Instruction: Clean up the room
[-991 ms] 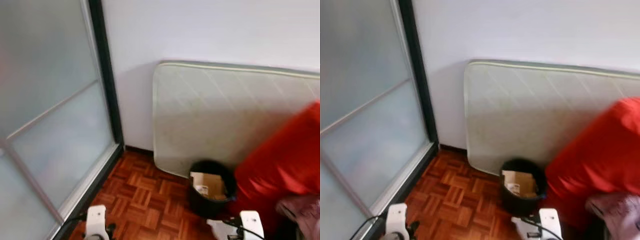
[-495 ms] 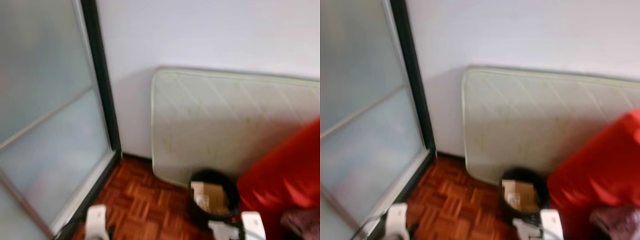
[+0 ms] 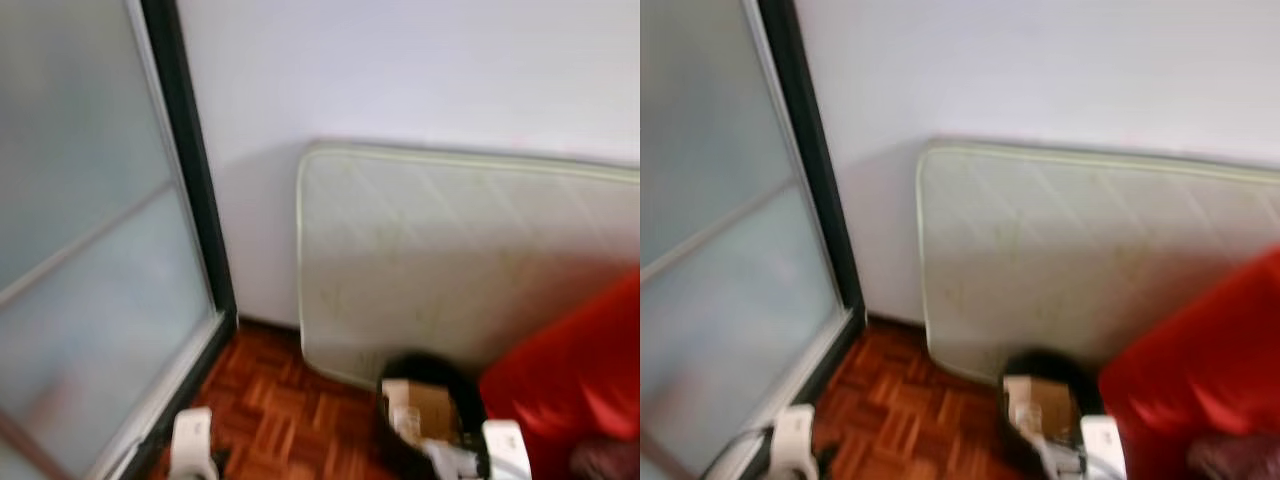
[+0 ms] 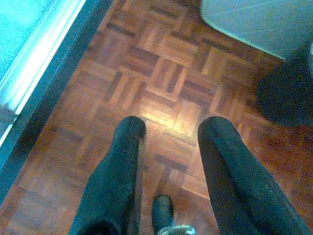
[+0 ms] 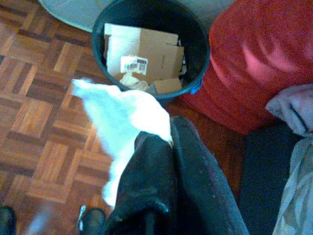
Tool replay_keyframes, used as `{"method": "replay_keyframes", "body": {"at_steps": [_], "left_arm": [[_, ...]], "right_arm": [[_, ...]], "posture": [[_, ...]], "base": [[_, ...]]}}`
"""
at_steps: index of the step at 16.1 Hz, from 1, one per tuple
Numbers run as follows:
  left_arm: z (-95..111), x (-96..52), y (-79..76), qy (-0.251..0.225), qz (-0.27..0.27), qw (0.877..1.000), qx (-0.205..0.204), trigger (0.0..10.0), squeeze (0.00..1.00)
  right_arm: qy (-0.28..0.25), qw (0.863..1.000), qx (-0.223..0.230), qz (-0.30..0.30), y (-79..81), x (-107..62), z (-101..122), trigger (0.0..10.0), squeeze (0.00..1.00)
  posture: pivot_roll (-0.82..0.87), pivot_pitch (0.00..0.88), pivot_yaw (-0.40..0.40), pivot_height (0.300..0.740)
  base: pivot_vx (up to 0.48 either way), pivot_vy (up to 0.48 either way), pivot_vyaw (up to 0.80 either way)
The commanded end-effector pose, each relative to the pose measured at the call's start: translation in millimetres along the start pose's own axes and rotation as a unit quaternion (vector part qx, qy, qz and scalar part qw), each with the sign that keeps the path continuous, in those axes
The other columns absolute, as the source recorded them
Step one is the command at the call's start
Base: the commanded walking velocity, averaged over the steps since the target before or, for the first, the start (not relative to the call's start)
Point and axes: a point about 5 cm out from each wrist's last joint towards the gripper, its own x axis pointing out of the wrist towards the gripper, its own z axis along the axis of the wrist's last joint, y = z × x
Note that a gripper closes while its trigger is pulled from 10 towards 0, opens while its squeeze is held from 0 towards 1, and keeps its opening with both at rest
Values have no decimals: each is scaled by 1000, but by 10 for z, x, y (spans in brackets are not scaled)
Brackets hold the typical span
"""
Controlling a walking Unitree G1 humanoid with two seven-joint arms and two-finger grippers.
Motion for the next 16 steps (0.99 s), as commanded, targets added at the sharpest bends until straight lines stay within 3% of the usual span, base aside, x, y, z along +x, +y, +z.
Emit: {"method": "replay_keyframes", "body": {"at_steps": [1, 12, 16], "left_arm": [[-15, -6, 50, 7, 5, 1000, 2, 10000, 0], [-27, -9, 50, 7, 3, 1000, 4, 10000, 0], [-34, -13, 72, 10, 1, 1000, 13, 10000, 0]], "right_arm": [[-2, 1000, 2, 10, 79, 9, 17, 10000, 0], [-6, 1000, 9, 12, 82, 5, 7, 10000, 0], [-10, 1000, 18, 14, 107, 2, -2, 10000, 0]], "posture": [[-47, 10, -1, 725], [-54, 4, 2, 725], [-62, 0, 20, 725]], "base": [[319, 0, 0], [317, 0, 0], [317, 0, -748]]}}
